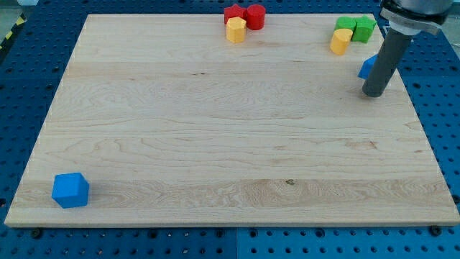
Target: Push the triangle into the green star
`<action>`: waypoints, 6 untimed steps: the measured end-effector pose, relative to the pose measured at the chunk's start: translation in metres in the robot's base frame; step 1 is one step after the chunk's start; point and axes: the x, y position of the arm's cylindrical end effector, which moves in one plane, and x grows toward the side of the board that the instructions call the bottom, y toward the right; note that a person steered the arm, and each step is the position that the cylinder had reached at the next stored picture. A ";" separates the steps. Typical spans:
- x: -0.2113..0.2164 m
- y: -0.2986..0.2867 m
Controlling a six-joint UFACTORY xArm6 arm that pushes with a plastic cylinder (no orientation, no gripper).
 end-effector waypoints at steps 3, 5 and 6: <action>-0.044 0.027; -0.088 0.020; -0.104 0.017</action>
